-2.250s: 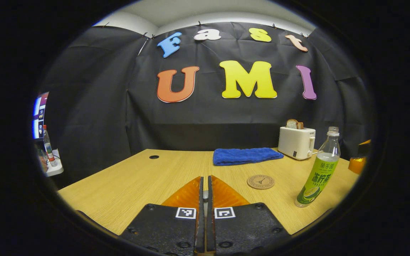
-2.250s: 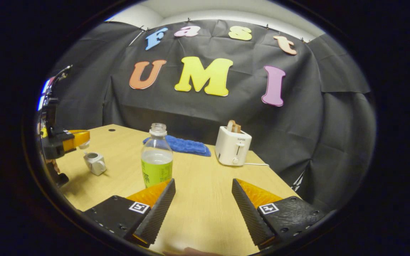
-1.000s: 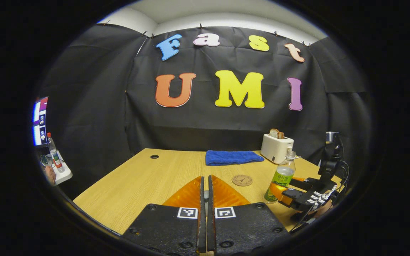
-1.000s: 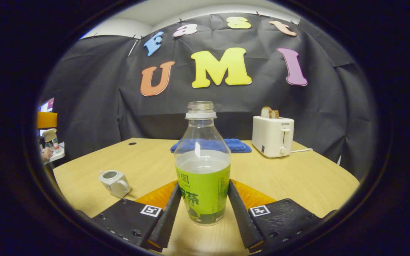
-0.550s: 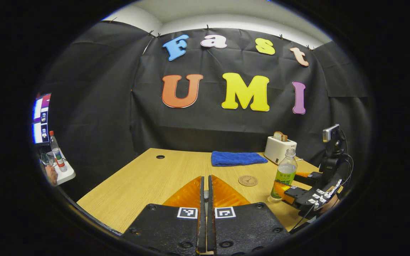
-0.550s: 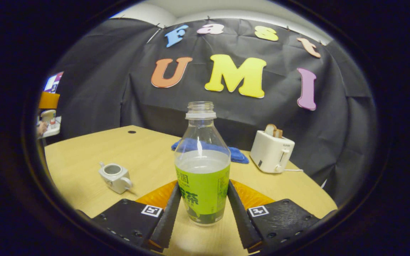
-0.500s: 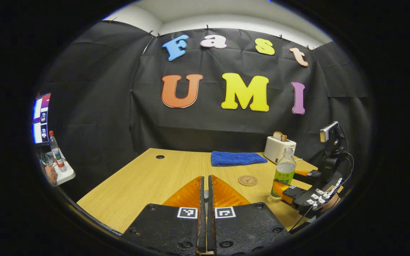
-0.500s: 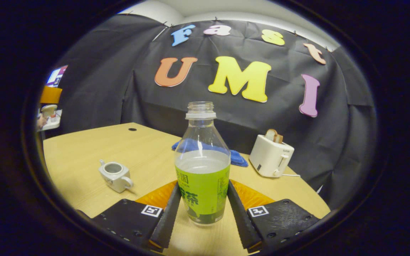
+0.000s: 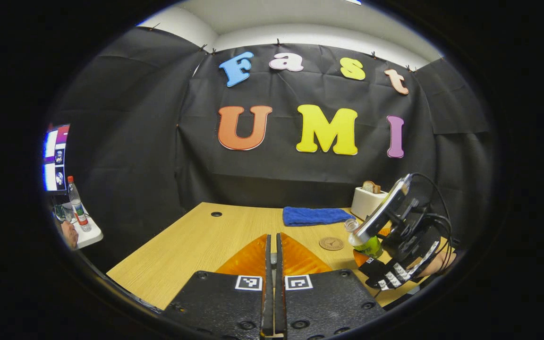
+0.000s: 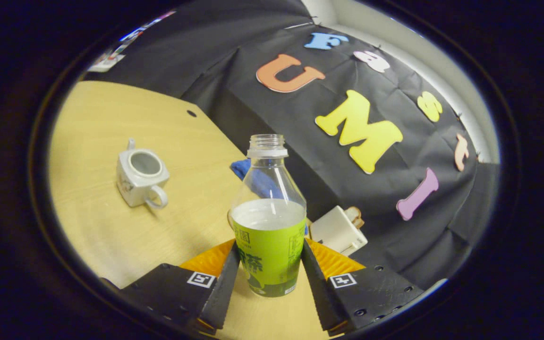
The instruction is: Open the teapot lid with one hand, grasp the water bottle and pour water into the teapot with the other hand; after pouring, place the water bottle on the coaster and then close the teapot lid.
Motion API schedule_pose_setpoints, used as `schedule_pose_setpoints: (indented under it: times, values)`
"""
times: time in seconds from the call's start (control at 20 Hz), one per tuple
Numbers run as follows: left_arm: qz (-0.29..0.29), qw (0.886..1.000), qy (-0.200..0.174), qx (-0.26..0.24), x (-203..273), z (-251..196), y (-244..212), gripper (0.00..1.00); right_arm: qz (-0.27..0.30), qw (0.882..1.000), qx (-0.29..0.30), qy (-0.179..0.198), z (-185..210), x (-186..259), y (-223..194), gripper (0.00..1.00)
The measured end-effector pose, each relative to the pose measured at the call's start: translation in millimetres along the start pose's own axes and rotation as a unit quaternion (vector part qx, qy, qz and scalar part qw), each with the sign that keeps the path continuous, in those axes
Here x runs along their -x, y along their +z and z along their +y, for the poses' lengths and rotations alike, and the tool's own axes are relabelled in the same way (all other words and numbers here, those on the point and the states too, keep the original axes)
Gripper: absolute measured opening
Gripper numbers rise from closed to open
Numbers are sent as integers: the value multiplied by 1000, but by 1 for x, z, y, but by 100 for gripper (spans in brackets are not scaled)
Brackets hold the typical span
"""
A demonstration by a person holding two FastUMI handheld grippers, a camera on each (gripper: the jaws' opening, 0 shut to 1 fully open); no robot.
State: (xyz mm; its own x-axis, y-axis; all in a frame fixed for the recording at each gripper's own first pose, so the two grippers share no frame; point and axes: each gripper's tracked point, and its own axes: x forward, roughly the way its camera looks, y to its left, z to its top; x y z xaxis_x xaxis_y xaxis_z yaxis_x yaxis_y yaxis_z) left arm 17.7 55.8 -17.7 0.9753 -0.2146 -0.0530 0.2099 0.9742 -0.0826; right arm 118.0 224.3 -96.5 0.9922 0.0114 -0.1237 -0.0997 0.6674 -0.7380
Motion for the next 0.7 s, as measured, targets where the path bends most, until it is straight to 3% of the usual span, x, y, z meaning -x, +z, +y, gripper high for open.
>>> schedule_pose_setpoints:
  times: [0.45, 0.7]
  values:
    - [-11, 1000, 15, 1, 7, 21, 8, 3, -6, 988, 152, -26, 14, -19, 10, 73]
    - [-16, 1000, 23, 3, 12, 27, 11, 3, -35, 962, 265, -64, 21, -12, 34, 74]
